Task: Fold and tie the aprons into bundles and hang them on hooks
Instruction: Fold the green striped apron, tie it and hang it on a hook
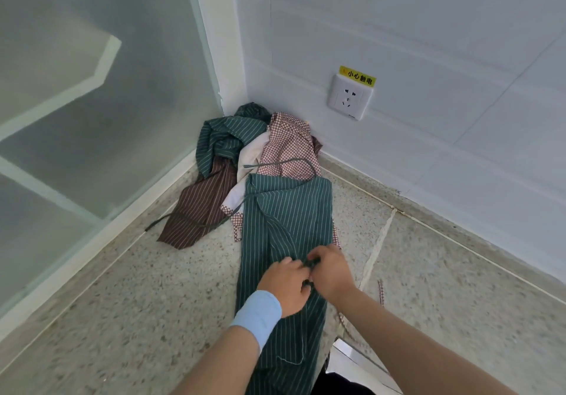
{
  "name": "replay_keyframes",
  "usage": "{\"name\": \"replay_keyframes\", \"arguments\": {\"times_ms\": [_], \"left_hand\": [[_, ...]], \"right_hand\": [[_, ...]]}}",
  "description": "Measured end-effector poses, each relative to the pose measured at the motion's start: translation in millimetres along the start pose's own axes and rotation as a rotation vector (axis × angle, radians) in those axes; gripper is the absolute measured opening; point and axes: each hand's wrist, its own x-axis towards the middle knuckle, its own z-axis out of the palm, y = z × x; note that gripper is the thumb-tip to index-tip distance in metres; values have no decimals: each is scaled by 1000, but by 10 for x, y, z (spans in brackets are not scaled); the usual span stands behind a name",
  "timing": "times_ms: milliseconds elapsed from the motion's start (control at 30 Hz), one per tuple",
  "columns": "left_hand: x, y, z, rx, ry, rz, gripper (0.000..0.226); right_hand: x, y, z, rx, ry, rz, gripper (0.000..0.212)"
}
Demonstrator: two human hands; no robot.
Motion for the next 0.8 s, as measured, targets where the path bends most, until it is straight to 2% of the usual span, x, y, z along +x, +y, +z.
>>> {"name": "replay_keyframes", "arguments": {"times_ms": [67, 167, 267, 367, 433, 500, 600, 633, 733, 800], "left_hand": [[-105, -65, 129, 165, -47, 26, 39], [-275, -139, 207, 264, -26, -19, 46], [-460, -98, 250, 297, 0, -177, 53], [-627, -60, 240, 286, 12, -371, 51], [-741, -51, 253, 105, 58, -461, 34], [-860, -65, 283, -242, 188, -569, 22], [-1020, -136, 234, -853, 337, -697, 38], [-1066, -178, 217, -956, 313, -720, 37], [-1239, -310, 224, -866, 48, -737, 2], [-1301, -347, 232, -963, -4, -737, 9]], "right_hand": [[-146, 41, 23, 4, -27, 23, 29], [-354, 79, 93, -5, -162, -1, 32], [-573, 122, 236, -106, -287, -47, 39], [-738, 140, 309, -162, -302, -76, 46], [-824, 137, 328, -180, -321, -93, 47], [-928, 110, 326, -176, -353, -92, 49], [-1089, 63, 321, -193, -417, -103, 59], [-1137, 52, 329, -194, -436, -107, 63], [-1331, 21, 344, -222, -456, -125, 72], [-1415, 15, 376, -248, -442, -136, 82]]}}
